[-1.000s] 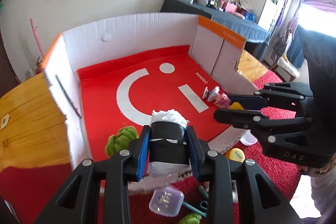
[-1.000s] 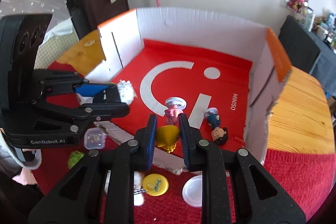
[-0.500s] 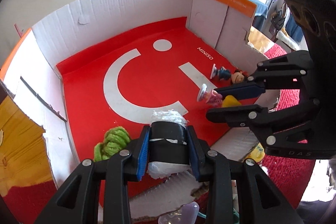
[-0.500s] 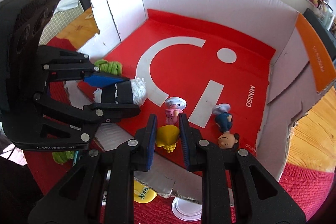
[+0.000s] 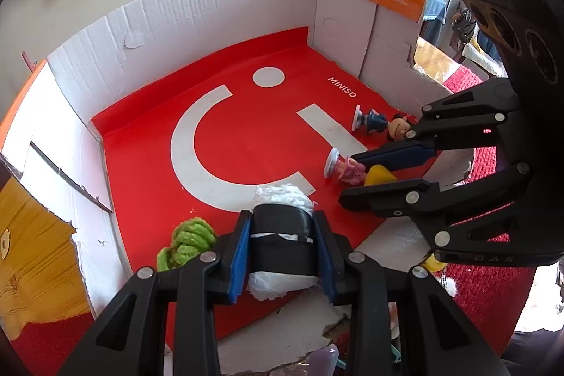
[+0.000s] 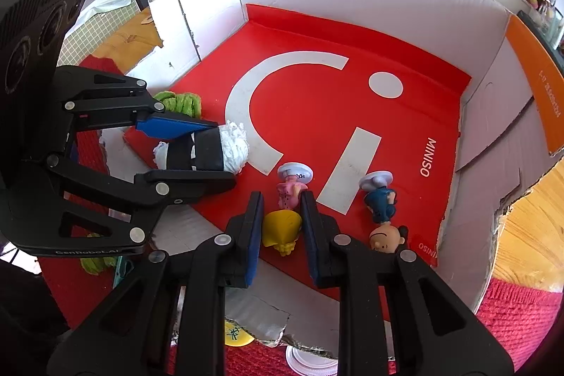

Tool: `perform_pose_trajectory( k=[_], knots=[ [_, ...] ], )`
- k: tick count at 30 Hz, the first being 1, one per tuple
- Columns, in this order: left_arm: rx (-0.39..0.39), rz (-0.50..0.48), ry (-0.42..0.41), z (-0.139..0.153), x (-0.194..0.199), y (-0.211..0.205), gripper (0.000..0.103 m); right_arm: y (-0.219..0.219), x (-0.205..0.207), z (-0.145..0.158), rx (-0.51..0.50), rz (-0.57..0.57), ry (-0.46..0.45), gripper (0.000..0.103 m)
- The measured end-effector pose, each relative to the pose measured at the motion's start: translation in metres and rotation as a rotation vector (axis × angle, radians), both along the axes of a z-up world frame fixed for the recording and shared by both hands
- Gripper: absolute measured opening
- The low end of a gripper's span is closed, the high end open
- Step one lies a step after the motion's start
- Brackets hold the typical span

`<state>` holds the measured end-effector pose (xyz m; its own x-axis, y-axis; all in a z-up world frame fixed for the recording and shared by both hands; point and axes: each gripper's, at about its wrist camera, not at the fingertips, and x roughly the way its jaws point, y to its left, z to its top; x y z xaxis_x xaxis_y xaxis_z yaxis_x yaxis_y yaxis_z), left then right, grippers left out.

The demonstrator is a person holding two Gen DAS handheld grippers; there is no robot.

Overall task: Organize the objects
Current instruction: 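Lower and release the roll with the left tool while the right tool releases the figurine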

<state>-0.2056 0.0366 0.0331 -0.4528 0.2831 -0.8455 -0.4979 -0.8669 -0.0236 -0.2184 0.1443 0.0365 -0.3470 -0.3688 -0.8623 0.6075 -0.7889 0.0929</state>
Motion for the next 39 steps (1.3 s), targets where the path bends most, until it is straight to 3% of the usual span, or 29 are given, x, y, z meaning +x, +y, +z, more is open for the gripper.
perform_pose_trajectory(
  k=[39],
  knots=[
    [0.005,-0.003,0.006,-0.0011,0.0004,0.0005,0.041,-0.006,0.0019,-0.0008,0.017,-0.009,0.009,0.021]
  ],
)
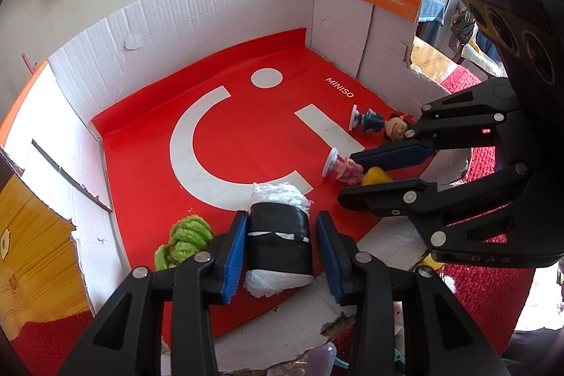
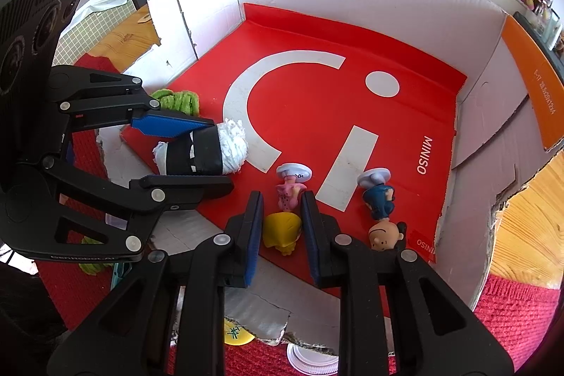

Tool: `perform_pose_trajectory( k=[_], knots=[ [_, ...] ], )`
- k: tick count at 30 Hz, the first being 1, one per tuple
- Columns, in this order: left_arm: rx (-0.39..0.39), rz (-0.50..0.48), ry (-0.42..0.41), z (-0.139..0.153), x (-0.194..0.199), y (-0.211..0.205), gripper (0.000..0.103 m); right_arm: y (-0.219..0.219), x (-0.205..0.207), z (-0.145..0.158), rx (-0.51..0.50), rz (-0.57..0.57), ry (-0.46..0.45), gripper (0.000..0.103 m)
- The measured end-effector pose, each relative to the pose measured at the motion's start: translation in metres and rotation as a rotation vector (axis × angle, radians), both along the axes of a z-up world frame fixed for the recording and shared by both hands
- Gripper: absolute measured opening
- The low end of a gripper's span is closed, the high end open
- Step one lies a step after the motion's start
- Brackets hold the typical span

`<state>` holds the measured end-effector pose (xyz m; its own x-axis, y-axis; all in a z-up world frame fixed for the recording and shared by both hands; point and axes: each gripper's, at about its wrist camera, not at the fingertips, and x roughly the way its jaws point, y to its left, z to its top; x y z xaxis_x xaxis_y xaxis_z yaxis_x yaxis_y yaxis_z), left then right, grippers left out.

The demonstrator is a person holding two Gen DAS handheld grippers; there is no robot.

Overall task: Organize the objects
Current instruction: 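Lower and release the roll with the left tool while the right tool releases the figurine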

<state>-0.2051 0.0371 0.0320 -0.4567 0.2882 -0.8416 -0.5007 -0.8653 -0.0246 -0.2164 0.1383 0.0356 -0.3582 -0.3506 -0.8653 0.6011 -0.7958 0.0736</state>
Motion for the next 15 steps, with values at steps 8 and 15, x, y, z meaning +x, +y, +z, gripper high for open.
perform_pose_trajectory(
  k=[8,15],
  knots=[
    [0.005,0.002,0.001,0.0005,-0.0008,0.0001,0.044,0.002,0.0001,-0.0017,0.001,-0.001,0.003,0.021],
    [0.003,0.002,0.008,0.0018,-0.0004,0.0001,0.044,0.0026,-0.0026,-0.0008,0.0,-0.003,0.006,0.021]
  ],
)
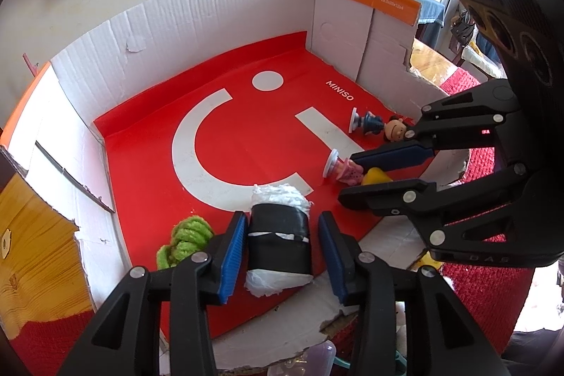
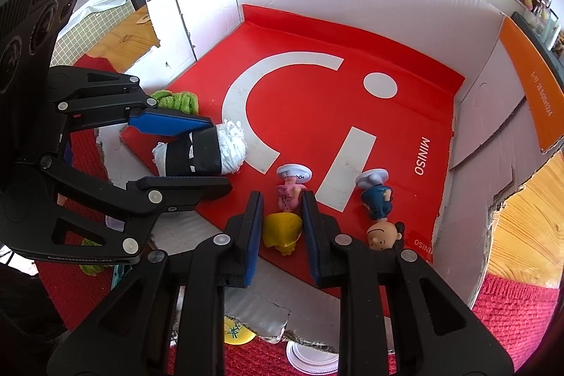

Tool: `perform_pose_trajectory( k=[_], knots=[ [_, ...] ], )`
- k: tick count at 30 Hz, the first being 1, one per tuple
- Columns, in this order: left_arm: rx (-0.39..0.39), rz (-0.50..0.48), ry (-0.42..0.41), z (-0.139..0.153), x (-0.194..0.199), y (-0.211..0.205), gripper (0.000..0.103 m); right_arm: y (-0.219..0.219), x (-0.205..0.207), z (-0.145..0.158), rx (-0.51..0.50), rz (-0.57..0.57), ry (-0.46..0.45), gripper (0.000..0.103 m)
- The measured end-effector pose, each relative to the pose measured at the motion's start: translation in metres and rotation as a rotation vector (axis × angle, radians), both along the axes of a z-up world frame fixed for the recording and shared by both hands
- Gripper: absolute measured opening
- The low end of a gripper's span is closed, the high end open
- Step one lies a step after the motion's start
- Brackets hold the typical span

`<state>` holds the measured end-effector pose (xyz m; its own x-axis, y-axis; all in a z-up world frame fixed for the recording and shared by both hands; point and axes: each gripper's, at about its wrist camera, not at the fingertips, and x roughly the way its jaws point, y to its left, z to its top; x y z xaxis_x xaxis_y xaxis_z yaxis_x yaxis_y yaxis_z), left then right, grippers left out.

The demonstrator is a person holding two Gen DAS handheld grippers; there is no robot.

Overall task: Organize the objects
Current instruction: 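Lower and release the roll with the left tool while the right tool releases the figurine, then withdraw both open tools from the box back over the cloth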

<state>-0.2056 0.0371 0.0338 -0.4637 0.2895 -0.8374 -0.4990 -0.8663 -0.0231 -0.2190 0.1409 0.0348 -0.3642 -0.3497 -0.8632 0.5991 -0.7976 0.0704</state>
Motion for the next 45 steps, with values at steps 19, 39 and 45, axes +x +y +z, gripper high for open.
perform_pose_trajectory(
  k=[19,39,45],
  knots=[
    [0.009,0.005,0.035,0.012,0.01,0.001,0.049,0.02,0.005,0.018,-0.009,-0.011,0.038,0.021],
    [0.13,0.105,0.145,0.054,0.081,-0.032,0.055,0.013,0.078,0.065,-0.045,-0.027,0.148,0.022],
    [0.151,0.135,0.185,0.063,0.102,-0.04,0.059,0.02,0.095,0.075,-0.081,-0.053,0.173,0.022]
  ],
)
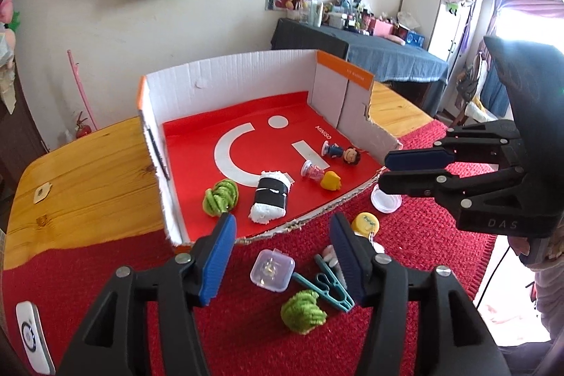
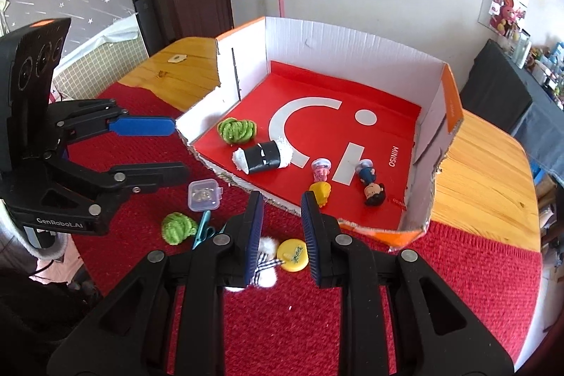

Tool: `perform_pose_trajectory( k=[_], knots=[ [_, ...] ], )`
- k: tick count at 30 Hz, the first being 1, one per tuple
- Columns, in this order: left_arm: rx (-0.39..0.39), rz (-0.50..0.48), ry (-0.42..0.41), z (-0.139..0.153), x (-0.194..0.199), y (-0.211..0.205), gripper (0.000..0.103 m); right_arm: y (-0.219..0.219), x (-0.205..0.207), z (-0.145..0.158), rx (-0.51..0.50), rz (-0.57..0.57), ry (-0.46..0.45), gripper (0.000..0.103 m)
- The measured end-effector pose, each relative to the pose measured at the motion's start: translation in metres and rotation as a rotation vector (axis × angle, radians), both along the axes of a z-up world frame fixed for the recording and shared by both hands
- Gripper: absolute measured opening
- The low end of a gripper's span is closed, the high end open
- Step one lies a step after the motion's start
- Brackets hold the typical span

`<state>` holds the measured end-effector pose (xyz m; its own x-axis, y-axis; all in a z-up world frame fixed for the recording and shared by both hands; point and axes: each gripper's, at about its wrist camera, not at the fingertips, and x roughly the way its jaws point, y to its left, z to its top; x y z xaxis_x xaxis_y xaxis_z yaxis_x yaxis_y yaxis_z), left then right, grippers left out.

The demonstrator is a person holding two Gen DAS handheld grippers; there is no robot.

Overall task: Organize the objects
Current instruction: 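Withdraw both open tools from the box back over the cloth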

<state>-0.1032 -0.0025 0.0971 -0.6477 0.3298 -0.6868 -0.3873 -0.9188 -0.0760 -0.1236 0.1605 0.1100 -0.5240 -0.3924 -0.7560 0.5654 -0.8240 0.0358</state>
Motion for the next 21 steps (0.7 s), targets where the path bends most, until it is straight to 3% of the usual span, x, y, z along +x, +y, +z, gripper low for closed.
perform_pose_trajectory(
  k=[4,6,11,15,21],
  knots=[
    [0.004,0.021,0.024,0.002,0.011,-0.003,0.059,0.005,0.011,0.003,-0.029,-0.015,0.021,0.034],
    [0.009,0.029,0.029,0.002,0.016,-0.004,0.059,0.008,0.017,0.004,-0.045,-0.028,0.041,0.058],
    [0.014,0.044,0.043,-0.001,0.03,-0.004,0.06,0.012,0.032,0.004,-0.06,-0.056,0.085,0.06],
    [0.018,0.067,0.07,-0.003,0.04,-0.002,0.067,0.014,0.047,0.003,-0.062,-0.092,0.151,0.071],
    [0.039,0.108,0.093,-0.009,0.052,-0.002,0.075,0.019,0.066,-0.002,-0.103,-0.15,0.213,0.08]
  ],
)
